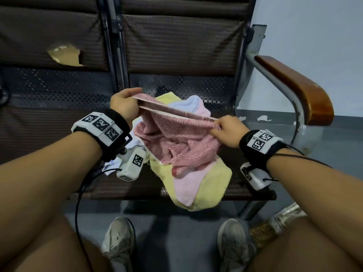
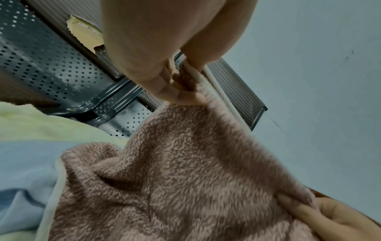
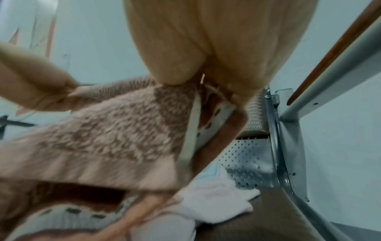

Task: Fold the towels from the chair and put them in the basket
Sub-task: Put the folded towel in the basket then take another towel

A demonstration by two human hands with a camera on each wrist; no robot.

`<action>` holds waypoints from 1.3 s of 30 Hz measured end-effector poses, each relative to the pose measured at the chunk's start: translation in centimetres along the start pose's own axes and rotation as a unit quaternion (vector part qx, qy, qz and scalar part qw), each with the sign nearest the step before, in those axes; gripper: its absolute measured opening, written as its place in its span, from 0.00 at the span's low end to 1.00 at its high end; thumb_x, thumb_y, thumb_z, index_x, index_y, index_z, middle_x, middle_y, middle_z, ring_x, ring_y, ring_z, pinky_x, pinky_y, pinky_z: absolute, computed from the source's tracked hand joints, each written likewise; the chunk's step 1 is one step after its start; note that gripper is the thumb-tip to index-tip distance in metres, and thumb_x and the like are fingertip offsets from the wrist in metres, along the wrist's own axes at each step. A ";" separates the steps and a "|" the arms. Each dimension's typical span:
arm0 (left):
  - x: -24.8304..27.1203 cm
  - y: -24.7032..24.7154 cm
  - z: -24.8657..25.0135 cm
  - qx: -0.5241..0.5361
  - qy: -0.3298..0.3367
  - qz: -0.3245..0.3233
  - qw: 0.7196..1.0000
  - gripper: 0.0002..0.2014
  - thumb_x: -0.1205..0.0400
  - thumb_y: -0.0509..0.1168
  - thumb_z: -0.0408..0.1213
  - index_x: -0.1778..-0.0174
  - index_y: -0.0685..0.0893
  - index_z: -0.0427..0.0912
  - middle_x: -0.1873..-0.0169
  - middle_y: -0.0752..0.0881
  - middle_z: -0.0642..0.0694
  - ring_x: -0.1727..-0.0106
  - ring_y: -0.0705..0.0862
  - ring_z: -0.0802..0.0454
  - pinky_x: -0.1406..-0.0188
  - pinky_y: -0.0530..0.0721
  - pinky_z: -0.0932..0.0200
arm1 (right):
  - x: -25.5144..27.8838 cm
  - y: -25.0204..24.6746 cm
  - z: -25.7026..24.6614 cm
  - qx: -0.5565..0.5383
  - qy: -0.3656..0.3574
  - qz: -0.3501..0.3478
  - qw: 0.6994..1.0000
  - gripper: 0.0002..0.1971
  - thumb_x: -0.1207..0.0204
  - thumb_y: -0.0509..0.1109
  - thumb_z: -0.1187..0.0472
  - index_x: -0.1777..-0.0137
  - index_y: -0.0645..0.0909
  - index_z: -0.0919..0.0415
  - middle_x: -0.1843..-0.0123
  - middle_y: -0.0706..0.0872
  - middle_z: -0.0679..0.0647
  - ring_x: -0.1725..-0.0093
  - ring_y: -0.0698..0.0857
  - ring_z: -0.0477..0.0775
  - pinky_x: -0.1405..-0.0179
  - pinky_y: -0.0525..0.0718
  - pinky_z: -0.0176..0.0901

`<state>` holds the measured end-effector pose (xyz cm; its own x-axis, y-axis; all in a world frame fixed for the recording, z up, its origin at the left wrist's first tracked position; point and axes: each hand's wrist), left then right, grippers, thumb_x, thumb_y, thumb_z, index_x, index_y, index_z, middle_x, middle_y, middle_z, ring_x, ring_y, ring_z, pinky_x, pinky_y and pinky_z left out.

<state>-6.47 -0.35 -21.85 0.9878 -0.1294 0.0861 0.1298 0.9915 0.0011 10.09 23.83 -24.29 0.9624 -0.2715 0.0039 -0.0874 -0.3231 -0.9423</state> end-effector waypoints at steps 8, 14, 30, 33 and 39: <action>0.3 -0.5 0.8 0.030 -0.029 -0.022 0.999 0.19 0.19 0.53 0.19 0.46 0.87 0.39 0.76 0.79 0.47 0.82 0.74 0.57 0.83 0.72 0.67 | -0.3 -1.6 1.1 -0.044 -0.042 0.096 0.994 0.17 0.29 0.79 0.49 0.71 0.77 0.50 0.71 0.80 0.45 0.69 0.79 0.49 0.71 0.70 0.40; 0.2 -1.6 0.2 0.042 -0.054 -0.051 0.996 0.19 0.18 0.53 0.17 0.51 0.88 0.37 0.72 0.88 0.43 0.77 0.86 0.55 0.66 0.89 0.63 | 0.6 -0.3 1.9 0.075 -0.040 -0.069 0.994 0.23 0.29 0.79 0.42 0.70 0.75 0.59 0.72 0.79 0.54 0.69 0.78 0.55 0.66 0.76 0.51; -0.3 -3.8 -0.6 -0.055 -0.037 -0.078 0.995 0.10 0.22 0.61 0.24 0.51 0.87 0.28 0.67 0.80 0.36 0.73 0.83 0.49 0.65 0.89 0.60 | 1.9 -1.7 1.5 -0.052 -0.051 0.084 0.994 0.14 0.25 0.60 0.72 0.55 0.72 0.48 0.61 0.83 0.50 0.58 0.83 0.61 0.61 0.75 0.47; 0.1 -3.4 -0.3 -0.070 0.027 -0.157 0.985 0.09 0.24 0.72 0.25 0.48 0.88 0.34 0.63 0.85 0.43 0.61 0.85 0.51 0.57 0.87 0.62 | 1.7 -2.4 1.1 -0.063 -0.006 0.164 0.984 0.20 0.27 0.57 0.74 0.44 0.69 0.48 0.54 0.86 0.55 0.58 0.83 0.65 0.60 0.80 0.55; 0.1 -2.8 -0.2 -0.247 0.194 -0.062 0.947 0.10 0.23 0.75 0.45 0.54 0.87 0.42 0.62 0.88 0.46 0.59 0.86 0.48 0.53 0.87 0.44 | 0.9 -4.0 0.0 -0.009 0.063 0.148 0.987 0.18 0.29 0.60 0.73 0.53 0.88 0.55 0.56 0.91 0.58 0.52 0.86 0.64 0.53 0.84 0.50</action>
<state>-6.72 -3.12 -22.06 0.9070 -0.3342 -0.2563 0.1774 0.8551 -0.4872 11.34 24.87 -20.49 0.8542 -0.4674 -0.2277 -0.3653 -0.2280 -0.9025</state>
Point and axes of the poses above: each hand's wrist, its own x-axis away from the middle knuckle, its own y-axis out of the palm, z = x × y
